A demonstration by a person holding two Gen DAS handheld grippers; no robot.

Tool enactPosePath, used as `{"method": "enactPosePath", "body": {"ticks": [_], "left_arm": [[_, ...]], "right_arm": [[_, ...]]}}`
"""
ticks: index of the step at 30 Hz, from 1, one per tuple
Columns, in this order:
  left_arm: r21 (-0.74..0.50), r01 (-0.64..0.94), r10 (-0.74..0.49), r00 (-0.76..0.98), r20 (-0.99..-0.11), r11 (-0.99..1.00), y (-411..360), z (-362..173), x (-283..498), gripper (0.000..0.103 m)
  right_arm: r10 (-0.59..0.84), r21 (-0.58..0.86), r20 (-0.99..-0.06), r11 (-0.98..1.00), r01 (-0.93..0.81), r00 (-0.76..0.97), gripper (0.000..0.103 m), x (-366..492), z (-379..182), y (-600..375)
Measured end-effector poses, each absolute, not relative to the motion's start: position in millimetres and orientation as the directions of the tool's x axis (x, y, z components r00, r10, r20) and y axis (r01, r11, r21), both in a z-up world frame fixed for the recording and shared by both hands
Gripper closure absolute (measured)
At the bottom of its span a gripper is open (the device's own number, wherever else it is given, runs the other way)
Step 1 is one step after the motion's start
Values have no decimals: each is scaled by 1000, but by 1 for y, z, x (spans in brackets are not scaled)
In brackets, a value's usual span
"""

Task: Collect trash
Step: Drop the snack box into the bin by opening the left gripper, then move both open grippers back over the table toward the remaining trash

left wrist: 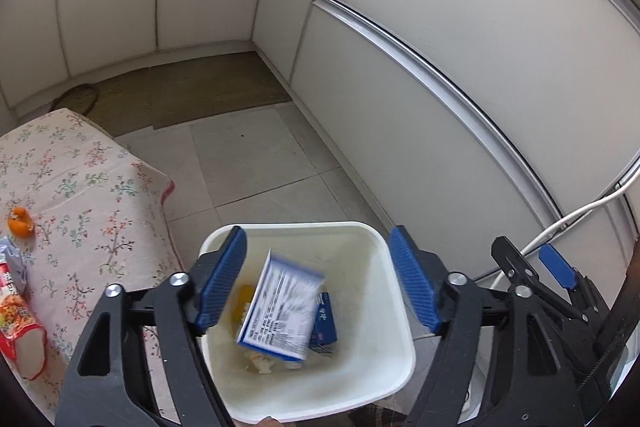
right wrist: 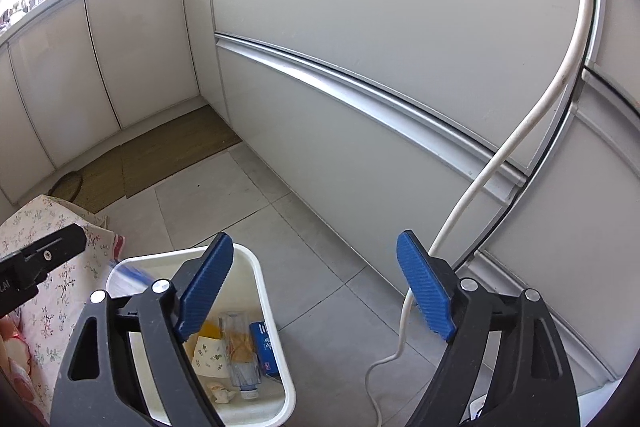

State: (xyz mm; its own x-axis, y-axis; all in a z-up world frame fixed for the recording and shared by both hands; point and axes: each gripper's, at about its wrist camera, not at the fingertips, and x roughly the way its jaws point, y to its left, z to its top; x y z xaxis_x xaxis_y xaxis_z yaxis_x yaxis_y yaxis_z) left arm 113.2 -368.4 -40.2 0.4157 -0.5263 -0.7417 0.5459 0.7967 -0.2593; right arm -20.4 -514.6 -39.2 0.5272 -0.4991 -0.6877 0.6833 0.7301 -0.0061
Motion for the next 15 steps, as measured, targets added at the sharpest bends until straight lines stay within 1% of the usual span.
{"method": "enactPosePath", "body": {"ticks": [1,2,5,11,15], "left_arm": [[-257,542,-523,421,-741,800,-366,-40,114,24],[-253,537,-518,427,-741,804,-364,-39,114,23],[-232,520,-496,453,-741,822,-357,-38,116,21],[-211,481,-459,487,-743,851,-337,-37,124,19],[-179,453,-424,526,-738,873,-320,-35,126,16]], "right_arm": [[-500,-10,-687,732,682,527,21,-19,-39,-514],[-501,-12,-686,733,681,527,21,-18,-39,-512],[-515,-21,-675,730,683,529,12,-16,-38,-507],[-509,-39,-667,753,656,545,12,-4,-38,-492],[-501,-53,-661,774,631,559,12,8,-37,-477]]}}
